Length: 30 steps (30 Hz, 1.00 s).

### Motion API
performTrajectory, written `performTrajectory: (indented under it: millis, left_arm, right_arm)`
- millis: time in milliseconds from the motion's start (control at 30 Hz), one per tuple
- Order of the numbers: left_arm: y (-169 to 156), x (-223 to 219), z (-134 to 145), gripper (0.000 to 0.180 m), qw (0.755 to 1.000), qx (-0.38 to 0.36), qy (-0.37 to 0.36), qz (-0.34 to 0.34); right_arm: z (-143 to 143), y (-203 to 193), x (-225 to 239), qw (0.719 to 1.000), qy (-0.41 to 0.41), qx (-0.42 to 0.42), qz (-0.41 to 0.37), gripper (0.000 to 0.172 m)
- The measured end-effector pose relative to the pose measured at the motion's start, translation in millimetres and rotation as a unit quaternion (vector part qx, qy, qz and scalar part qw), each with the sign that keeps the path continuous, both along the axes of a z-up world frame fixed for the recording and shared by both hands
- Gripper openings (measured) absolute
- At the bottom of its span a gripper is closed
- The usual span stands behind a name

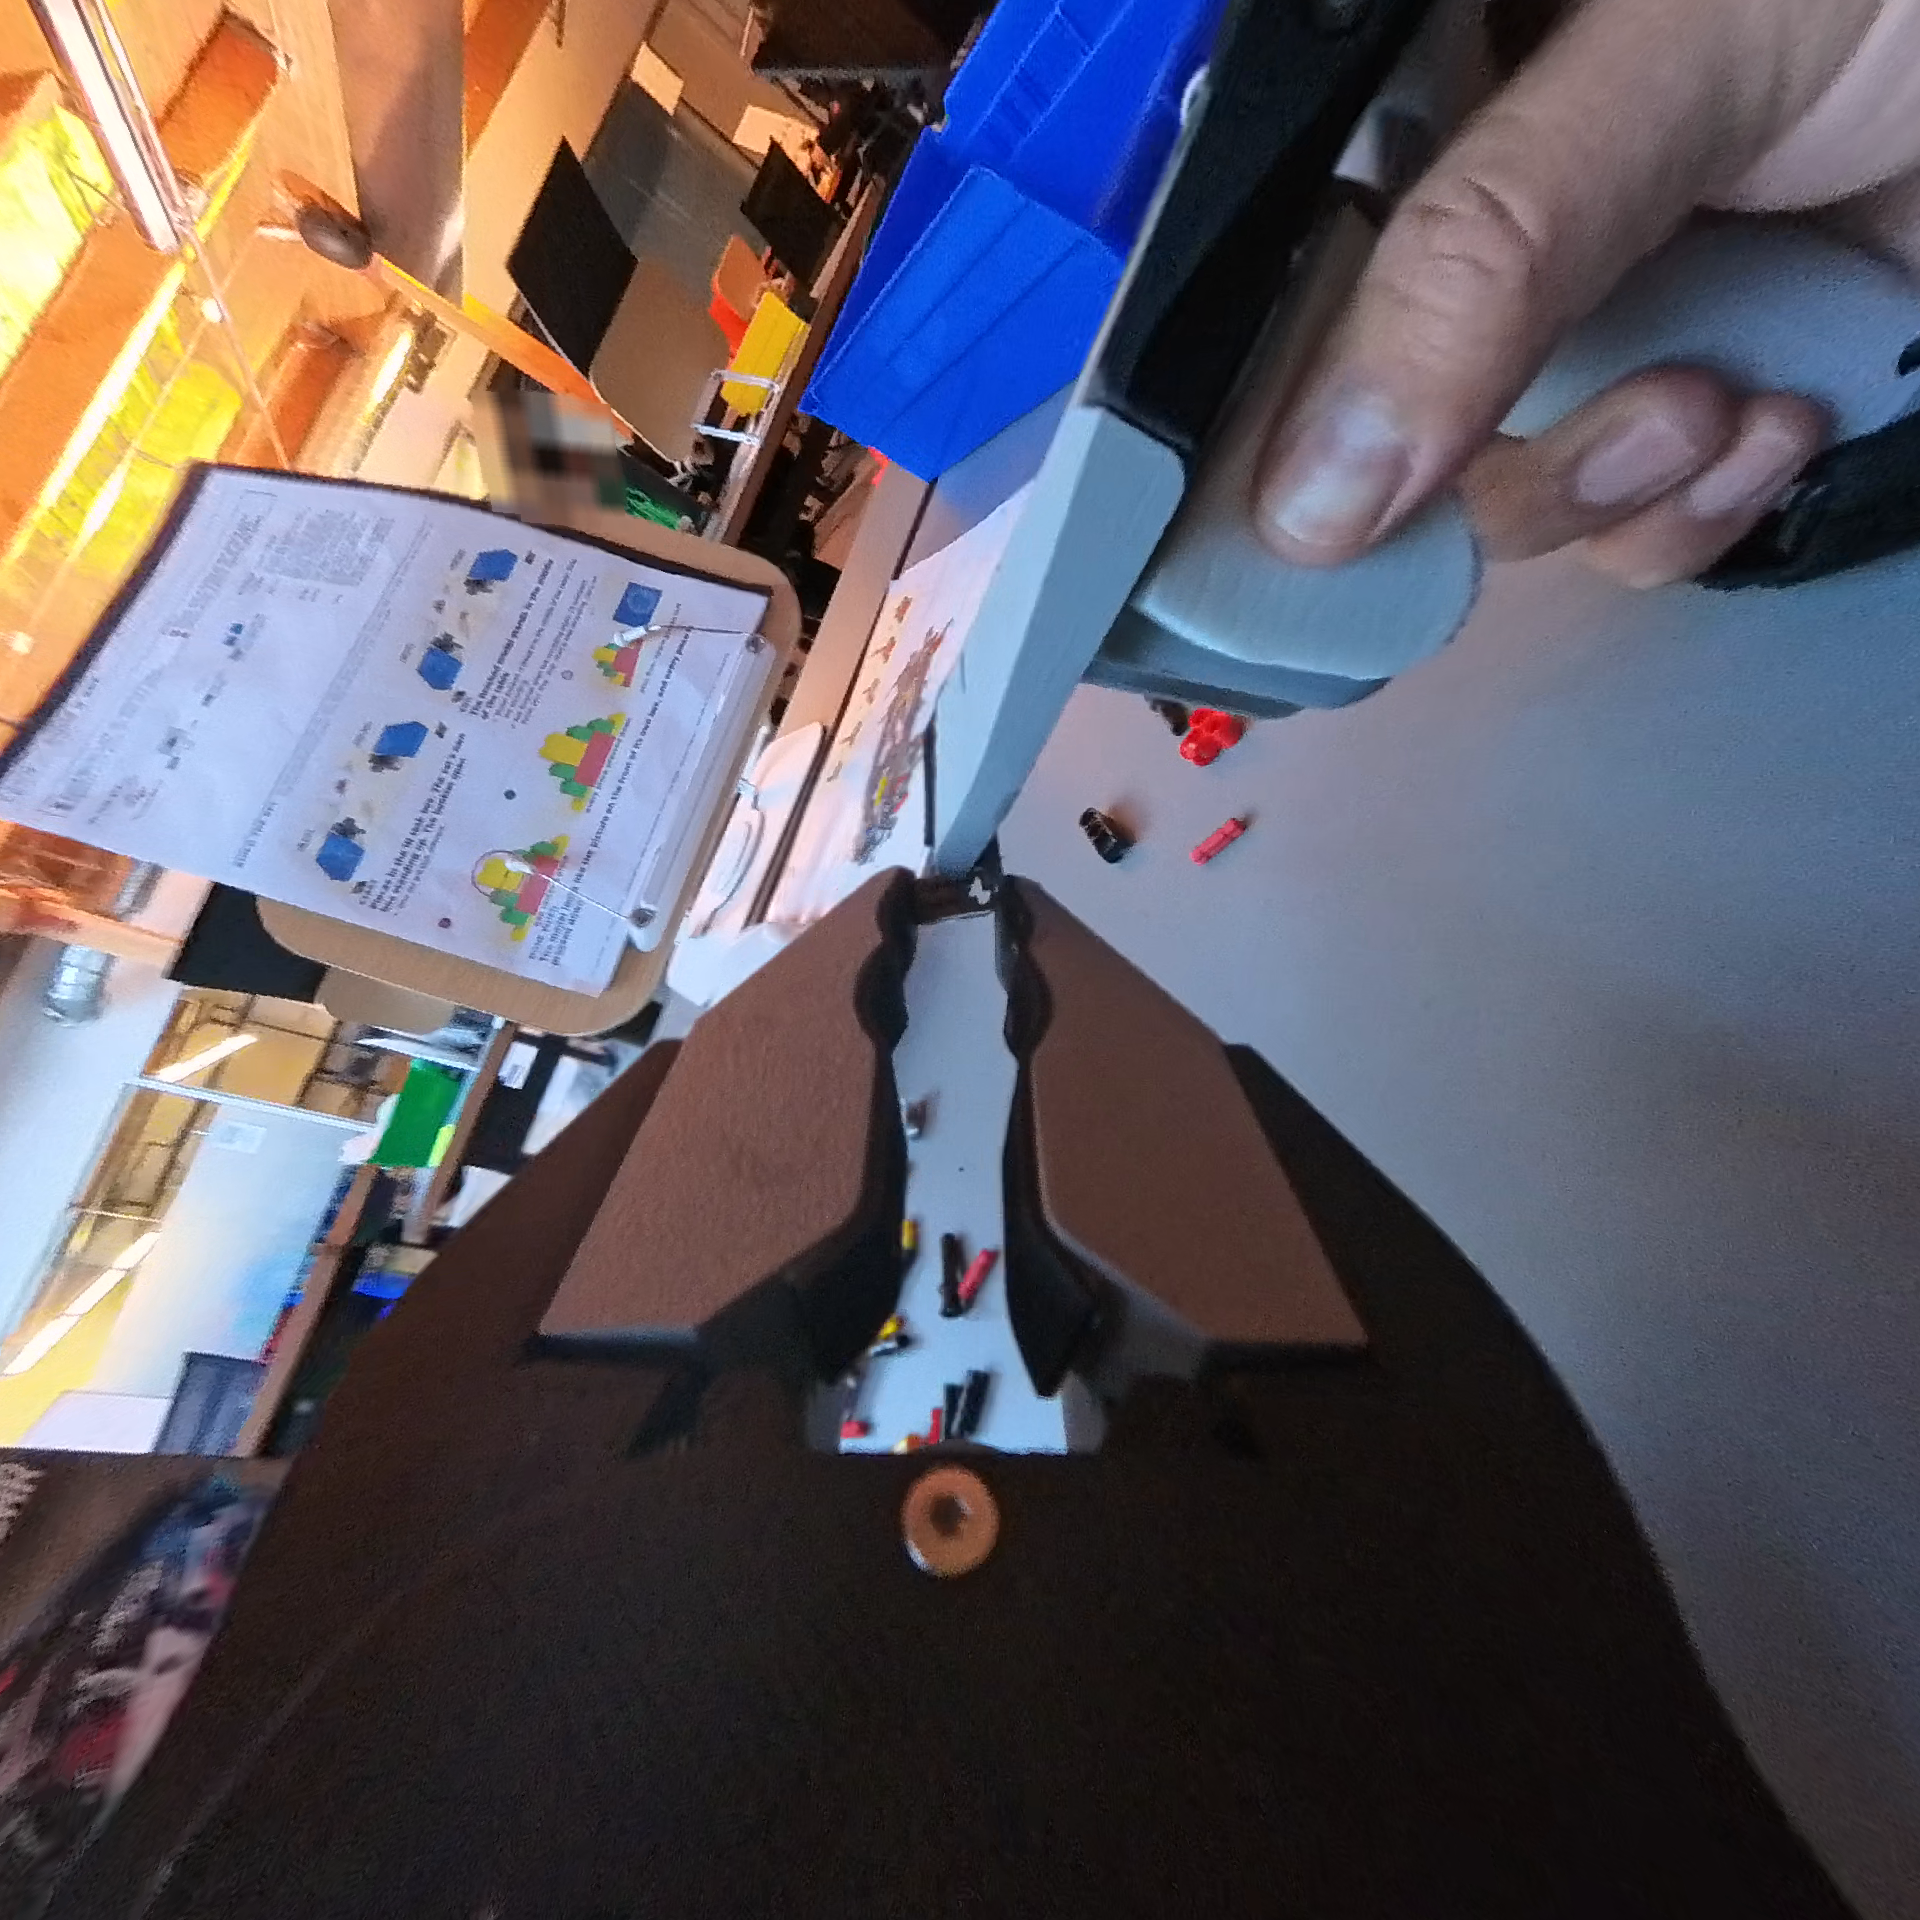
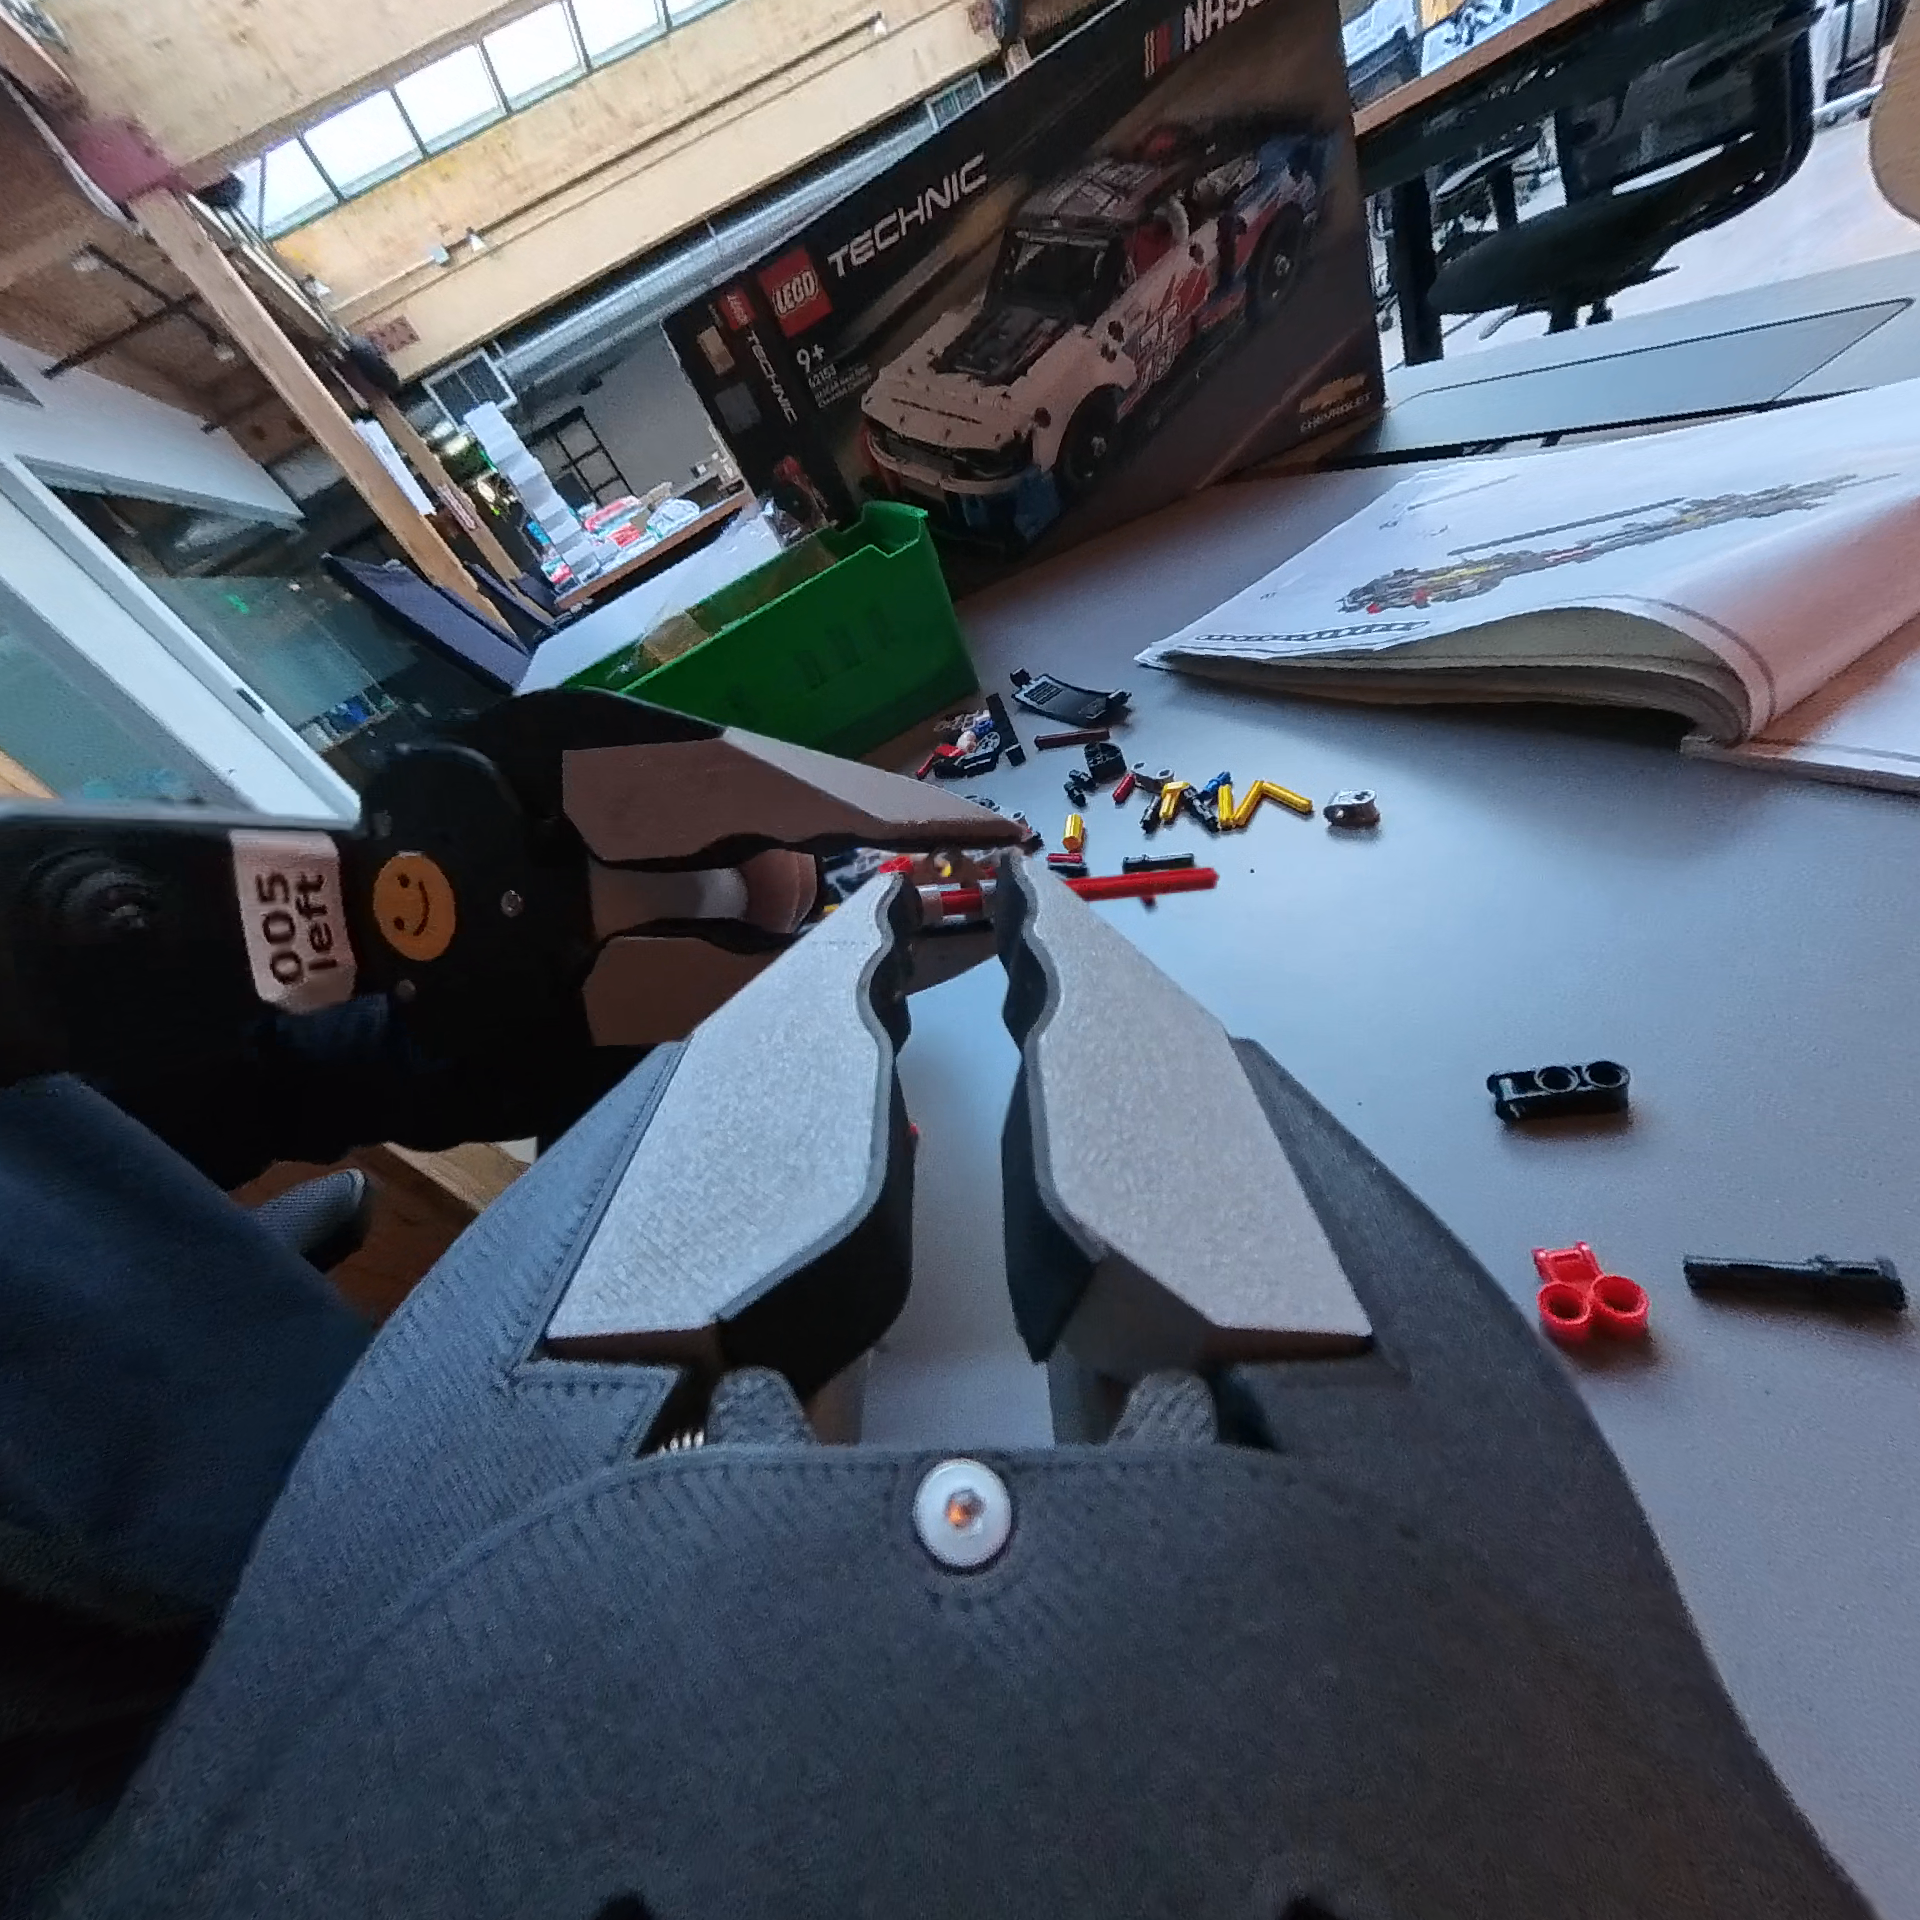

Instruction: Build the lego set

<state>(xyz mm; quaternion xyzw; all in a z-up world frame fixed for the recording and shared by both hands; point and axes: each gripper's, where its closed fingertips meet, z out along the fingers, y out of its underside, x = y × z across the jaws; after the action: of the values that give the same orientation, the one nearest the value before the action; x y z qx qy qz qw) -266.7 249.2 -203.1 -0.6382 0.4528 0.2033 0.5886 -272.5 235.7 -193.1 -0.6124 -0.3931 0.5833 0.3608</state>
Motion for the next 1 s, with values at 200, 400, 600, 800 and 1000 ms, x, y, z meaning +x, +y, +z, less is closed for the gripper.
performTrajectory:
  millis: [200, 400, 600, 800, 1000]
  left_arm:
    - [3.8, -4.8, -3.6, 0.014, 1.000, -0.016, -0.018, -0.004]
    - [-4.5, -0.2, -3.0, 0.014, 0.956, -0.144, -0.226, -0.118]
    - [-14.3, -4.5, 4.9, 0.013, 0.918, -0.206, -0.299, -0.160]
    - [-22.1, 1.6, 0.3, 0.014, 0.905, -0.237, -0.310, -0.167]
    - [-22.8, -1.6, 6.3, 0.016, 0.871, -0.268, -0.375, -0.171]
  right_arm:
    - [-2.1, 3.8, -5.4, 0.997, -0.029, 0.067, -0.015, 0.012]
    - [12.5, 3.4, 22.5, 0.987, -0.049, 0.127, 0.082, 0.032]
    - [-11.3, 1.9, 12.6, 0.890, -0.203, 0.392, 0.112, 0.043]
    - [-22.2, -6.8, -7.6, 0.836, -0.240, 0.480, 0.114, 0.001]
    - [-18.1, -3.1, -13.0, 0.830, -0.263, 0.485, 0.079, 0.000]
